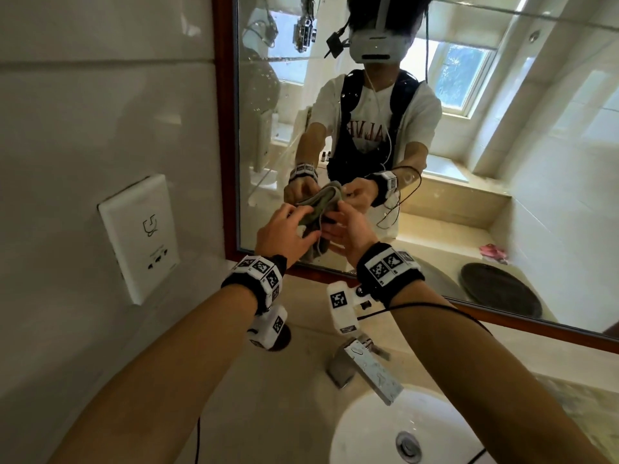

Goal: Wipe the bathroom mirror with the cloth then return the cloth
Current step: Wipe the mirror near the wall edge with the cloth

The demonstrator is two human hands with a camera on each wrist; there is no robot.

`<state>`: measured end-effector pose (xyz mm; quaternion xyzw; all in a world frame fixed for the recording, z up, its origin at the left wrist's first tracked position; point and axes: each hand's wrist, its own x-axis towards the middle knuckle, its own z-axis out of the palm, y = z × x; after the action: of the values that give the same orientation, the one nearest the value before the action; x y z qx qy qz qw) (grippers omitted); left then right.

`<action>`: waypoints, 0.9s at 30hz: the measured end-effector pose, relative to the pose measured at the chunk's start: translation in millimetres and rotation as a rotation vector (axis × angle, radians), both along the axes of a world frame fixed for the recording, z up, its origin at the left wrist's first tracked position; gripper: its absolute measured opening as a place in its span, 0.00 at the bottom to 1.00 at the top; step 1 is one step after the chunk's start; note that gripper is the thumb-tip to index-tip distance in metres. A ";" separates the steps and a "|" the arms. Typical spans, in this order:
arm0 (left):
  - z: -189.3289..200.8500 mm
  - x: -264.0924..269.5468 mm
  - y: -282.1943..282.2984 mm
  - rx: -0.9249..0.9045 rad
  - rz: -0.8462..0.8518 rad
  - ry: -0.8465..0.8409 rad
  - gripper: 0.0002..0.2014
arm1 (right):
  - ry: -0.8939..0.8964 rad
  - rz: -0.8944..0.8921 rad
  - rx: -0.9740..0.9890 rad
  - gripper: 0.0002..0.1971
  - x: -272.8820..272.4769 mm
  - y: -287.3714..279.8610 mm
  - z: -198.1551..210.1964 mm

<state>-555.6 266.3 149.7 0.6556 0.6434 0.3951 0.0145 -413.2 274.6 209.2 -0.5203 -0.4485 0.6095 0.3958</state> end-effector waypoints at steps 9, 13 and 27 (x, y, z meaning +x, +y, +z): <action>16.9 25.5 11.1 -0.082 0.069 0.051 0.23 | -0.133 -0.067 0.130 0.13 15.6 4.4 18.7; 24.3 39.7 11.3 -0.111 0.065 -0.017 0.27 | -0.231 -0.071 0.200 0.24 19.6 7.2 24.3; 87.7 29.9 18.0 0.021 0.113 -0.010 0.09 | -0.919 -0.302 0.963 0.12 46.4 17.2 78.7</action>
<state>-525.8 284.2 237.4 0.6163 0.6753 0.4051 -0.0115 -366.8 291.8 288.0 -0.5490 -0.7146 -0.0029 0.4334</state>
